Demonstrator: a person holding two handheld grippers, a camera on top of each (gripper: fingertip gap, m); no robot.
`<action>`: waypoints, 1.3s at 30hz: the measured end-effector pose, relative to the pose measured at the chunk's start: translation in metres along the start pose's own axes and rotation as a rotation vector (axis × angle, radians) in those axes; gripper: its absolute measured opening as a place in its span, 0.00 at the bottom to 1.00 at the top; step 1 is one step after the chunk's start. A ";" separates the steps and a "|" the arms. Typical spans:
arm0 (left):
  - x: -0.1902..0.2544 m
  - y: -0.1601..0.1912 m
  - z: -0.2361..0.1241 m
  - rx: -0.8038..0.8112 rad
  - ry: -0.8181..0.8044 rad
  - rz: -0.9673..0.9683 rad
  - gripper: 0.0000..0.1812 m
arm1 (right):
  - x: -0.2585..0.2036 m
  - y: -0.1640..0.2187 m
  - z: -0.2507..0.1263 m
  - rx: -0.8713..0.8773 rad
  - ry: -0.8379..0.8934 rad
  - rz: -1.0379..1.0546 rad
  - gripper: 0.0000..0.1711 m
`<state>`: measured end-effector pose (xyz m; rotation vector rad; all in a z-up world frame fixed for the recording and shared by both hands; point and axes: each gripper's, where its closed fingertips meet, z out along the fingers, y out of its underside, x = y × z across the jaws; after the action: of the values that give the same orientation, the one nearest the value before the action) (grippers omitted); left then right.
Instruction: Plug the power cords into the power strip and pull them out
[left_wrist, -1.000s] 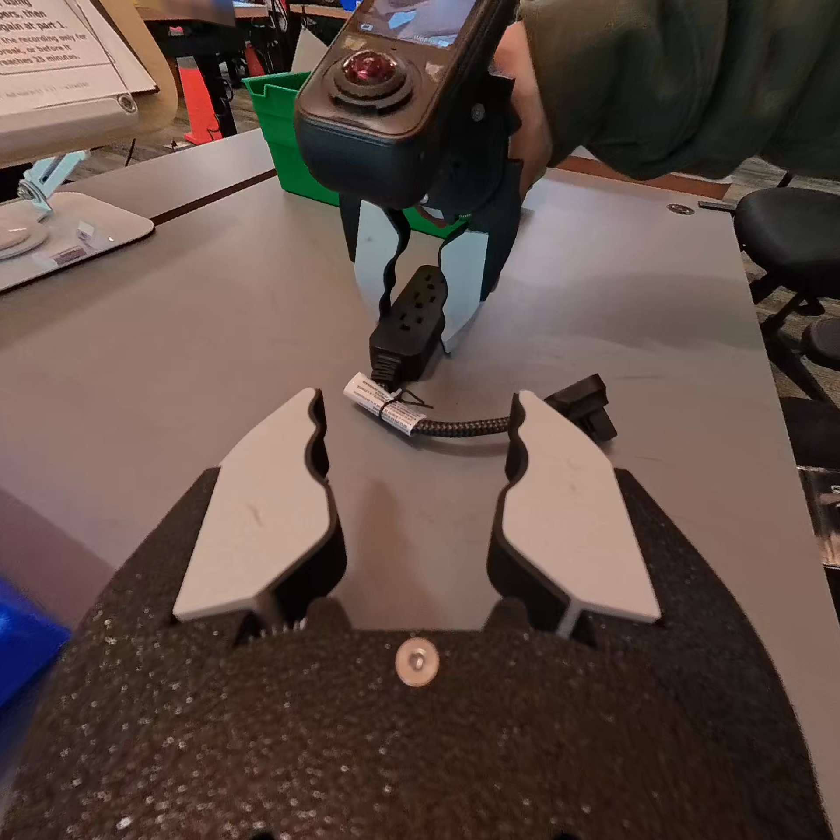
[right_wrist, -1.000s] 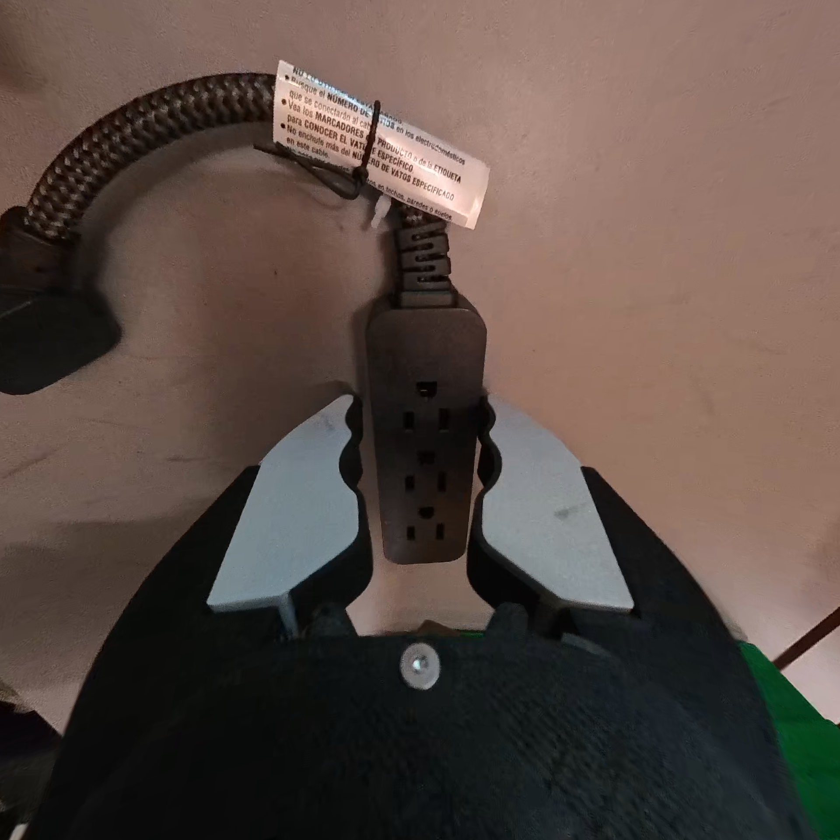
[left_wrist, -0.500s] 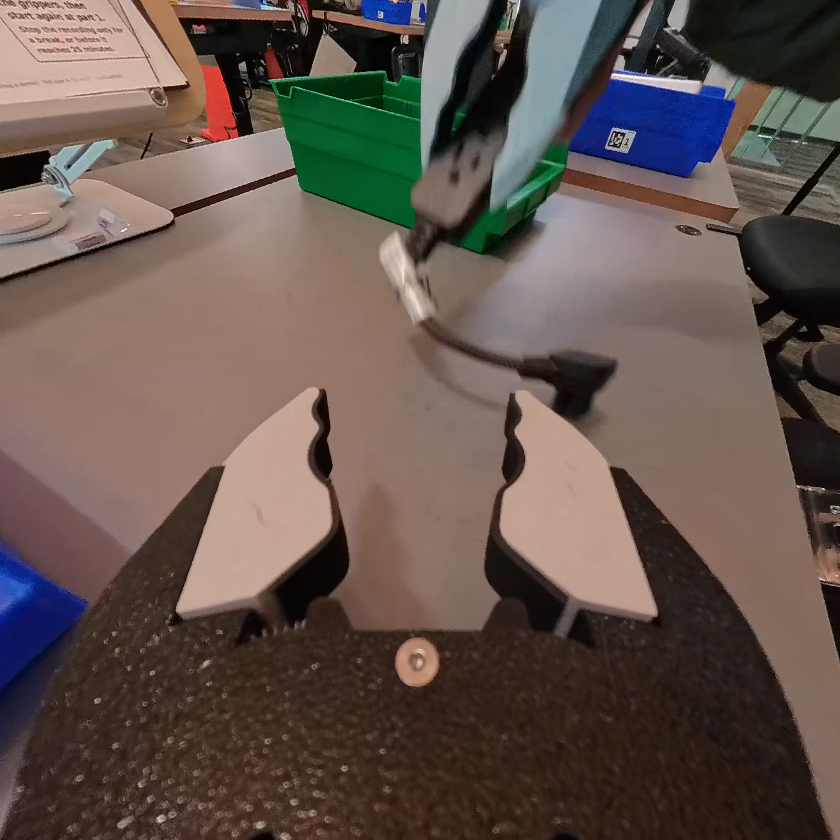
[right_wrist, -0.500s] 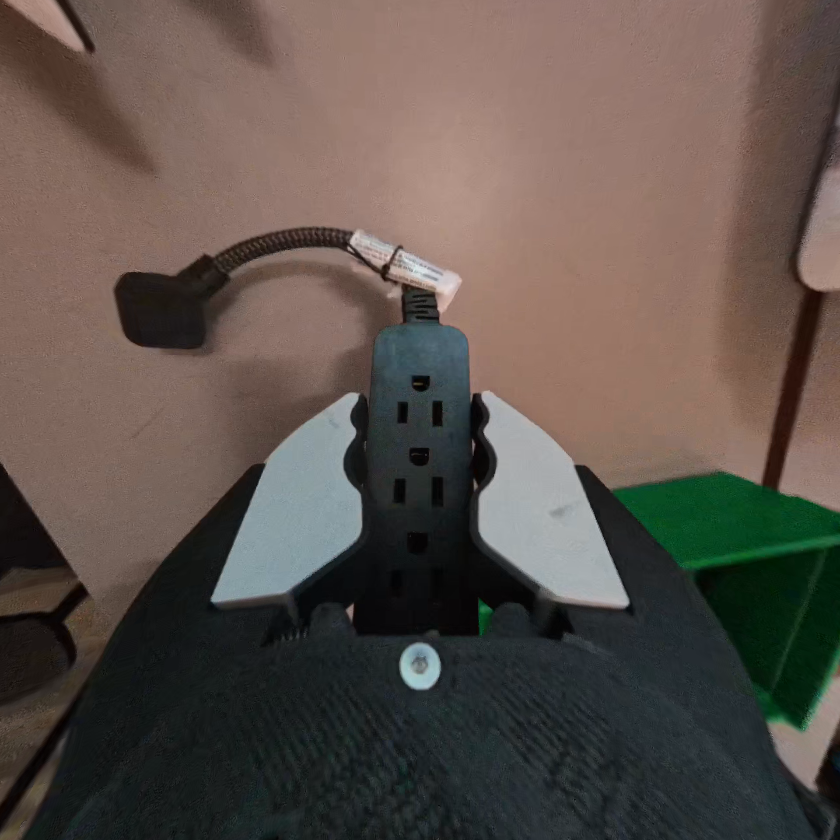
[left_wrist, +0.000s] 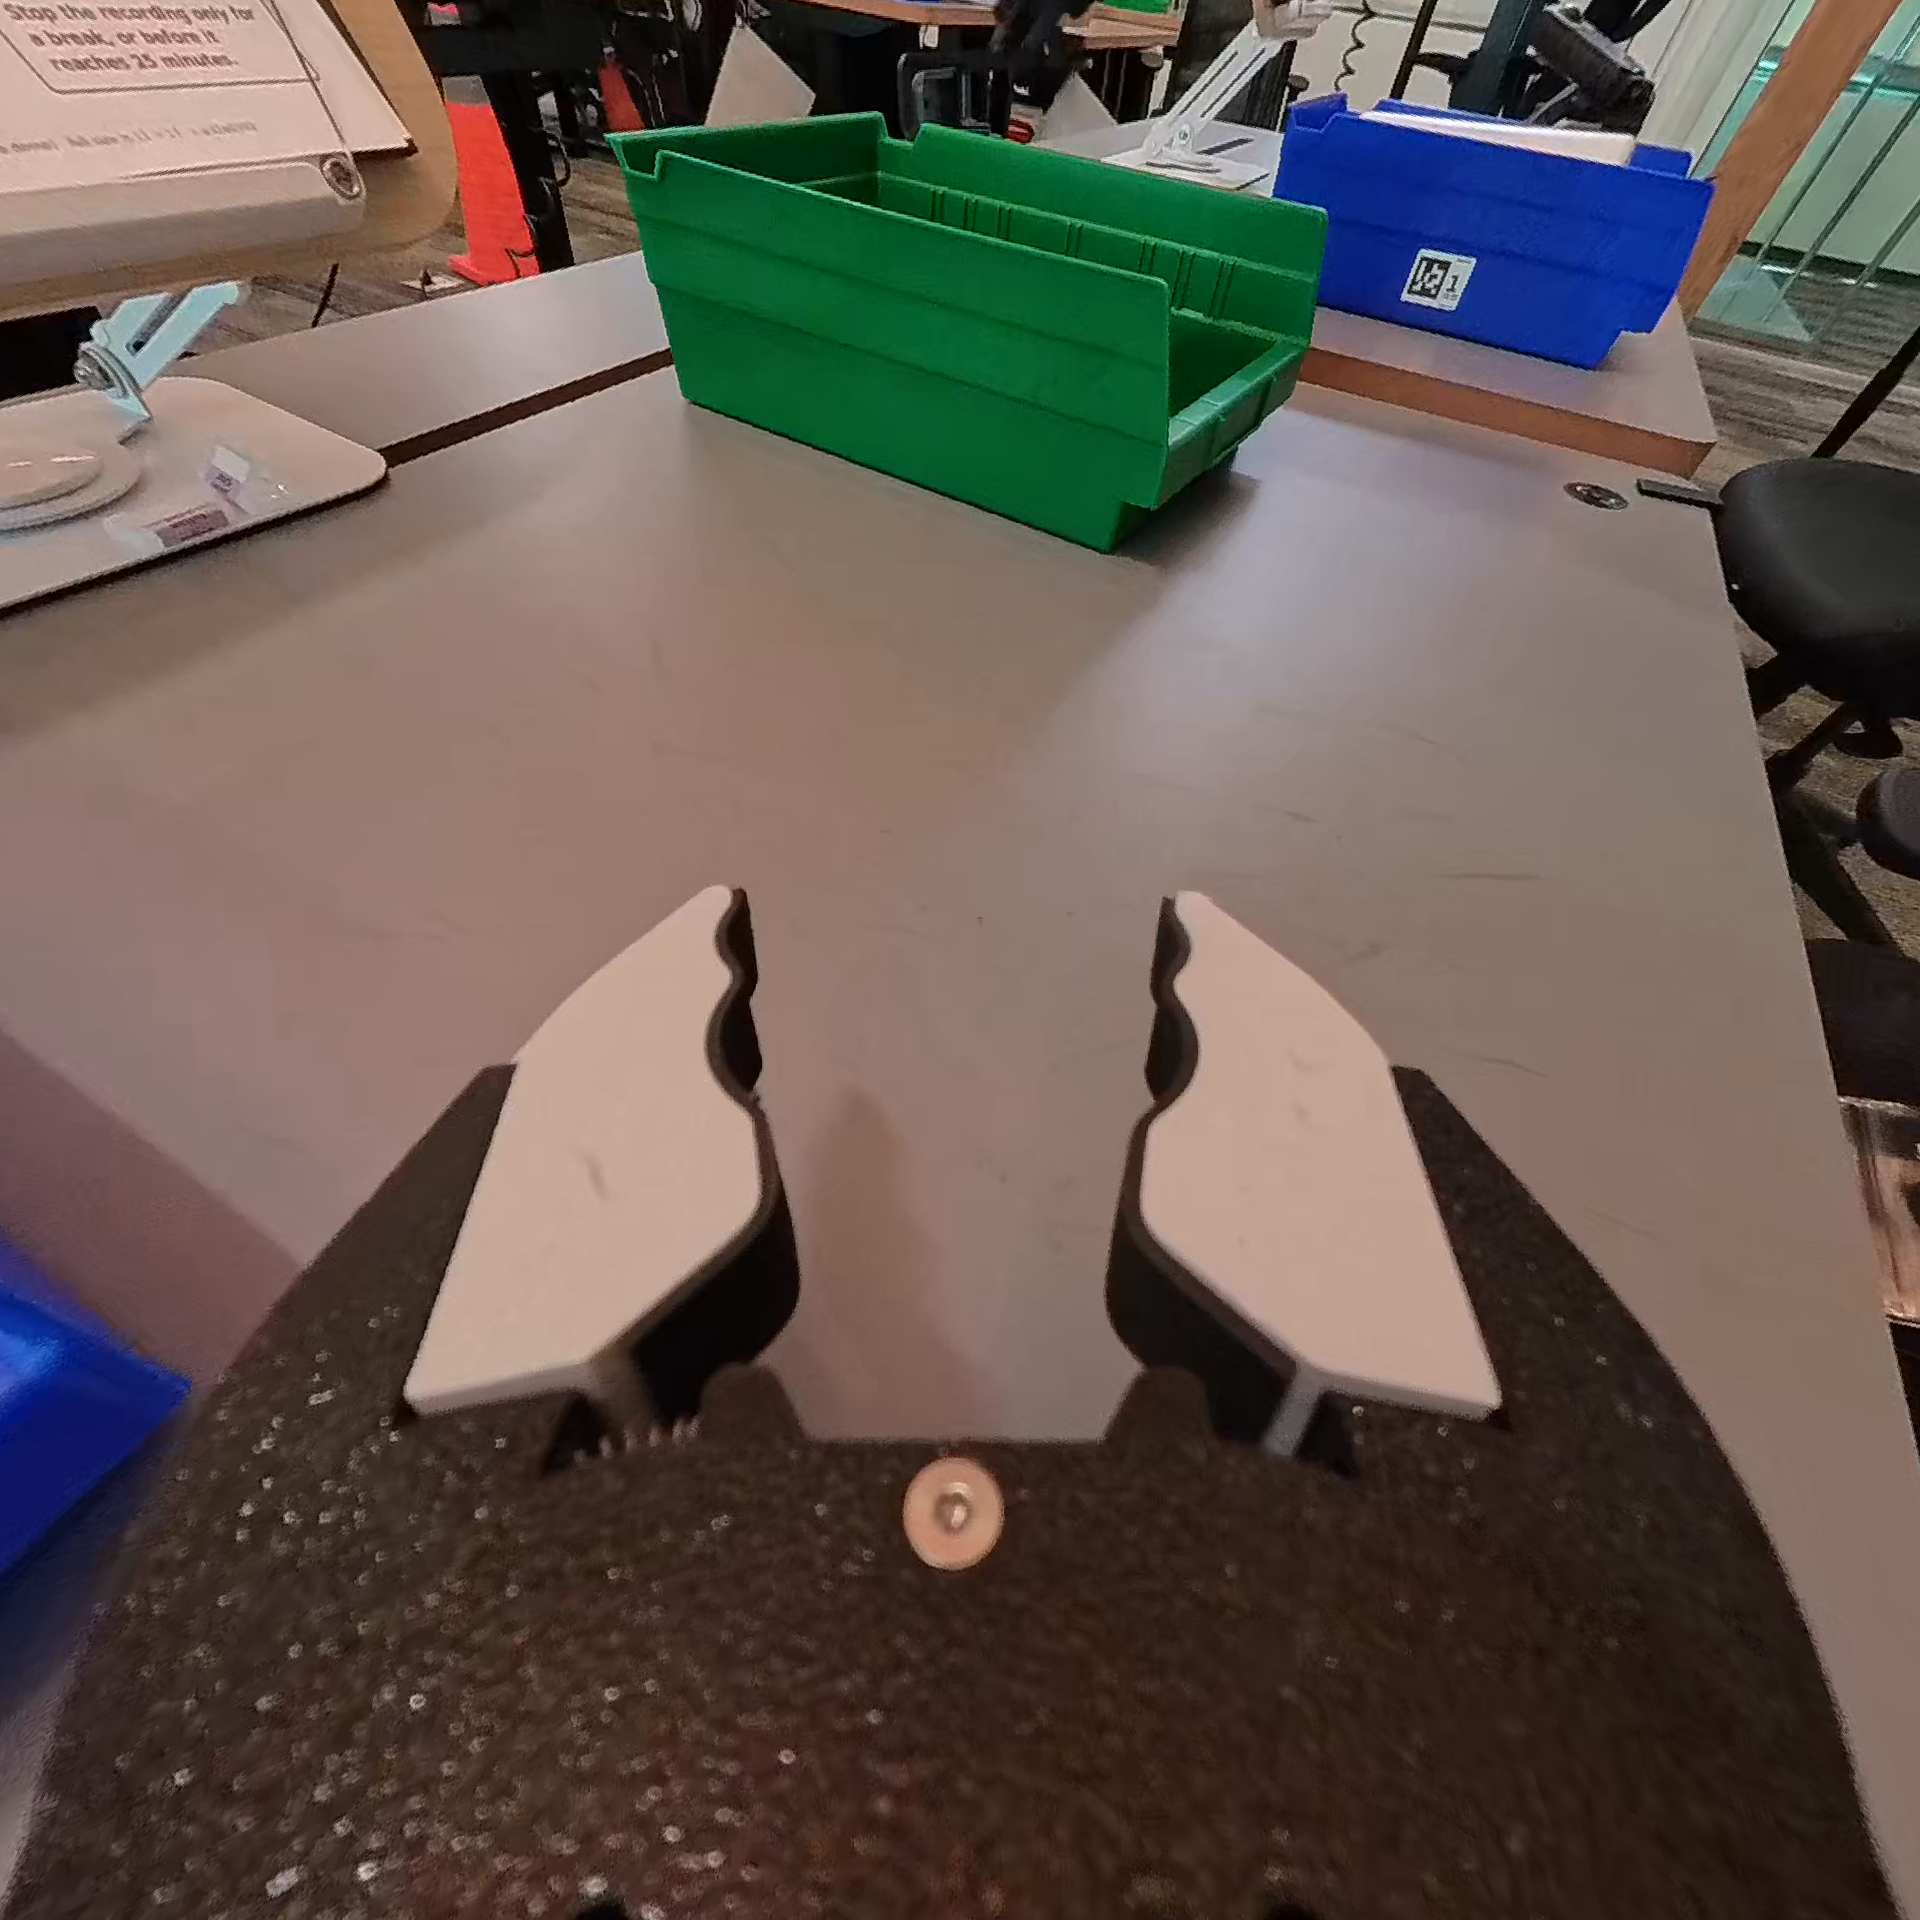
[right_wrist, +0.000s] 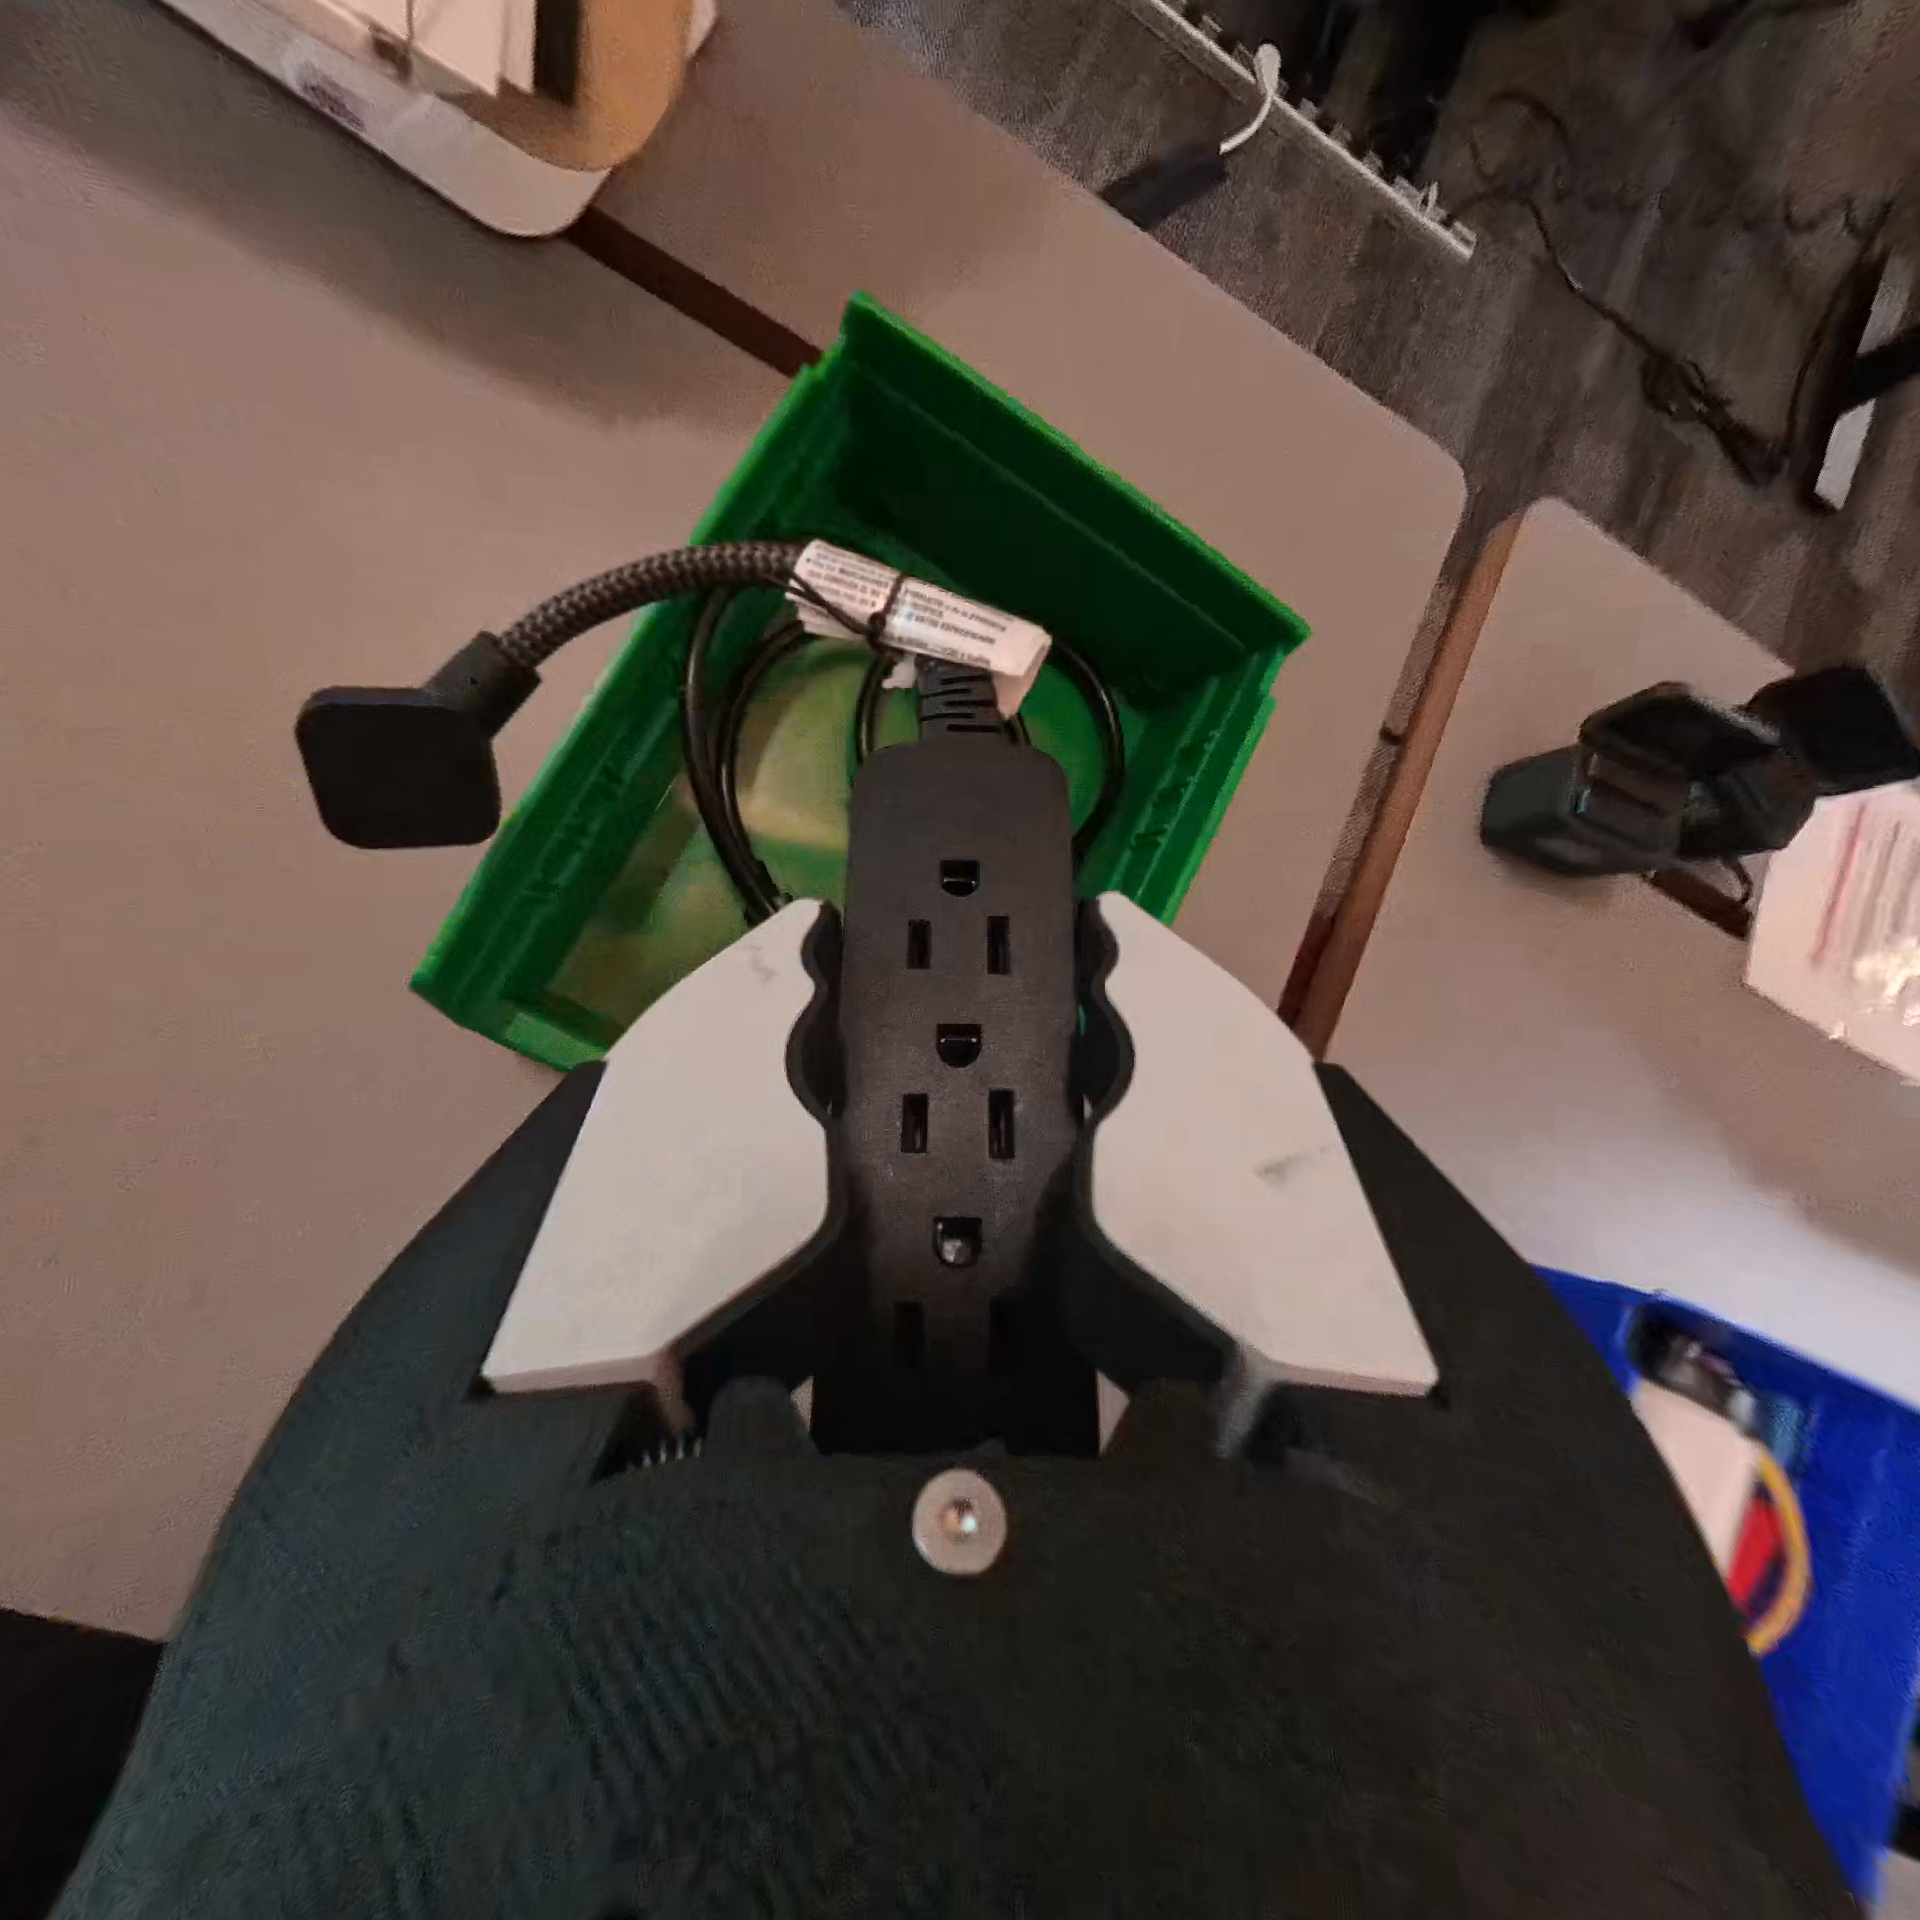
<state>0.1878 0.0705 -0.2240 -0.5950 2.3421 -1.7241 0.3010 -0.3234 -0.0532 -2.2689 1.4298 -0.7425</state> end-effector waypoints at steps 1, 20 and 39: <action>0.000 0.000 0.000 0.000 0.001 0.000 0.40 | 0.004 0.006 0.008 0.011 -0.030 0.062 0.26; 0.002 0.001 0.001 -0.010 -0.002 0.022 0.40 | -0.026 0.078 0.141 0.085 -0.106 0.395 0.37; 0.020 -0.013 0.022 -0.038 -0.147 0.097 0.43 | -0.111 0.142 0.032 0.599 -0.010 0.256 0.73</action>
<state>0.1808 0.0396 -0.2172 -0.5827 2.2675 -1.5432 0.1791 -0.2824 -0.1841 -1.6017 1.2461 -0.9214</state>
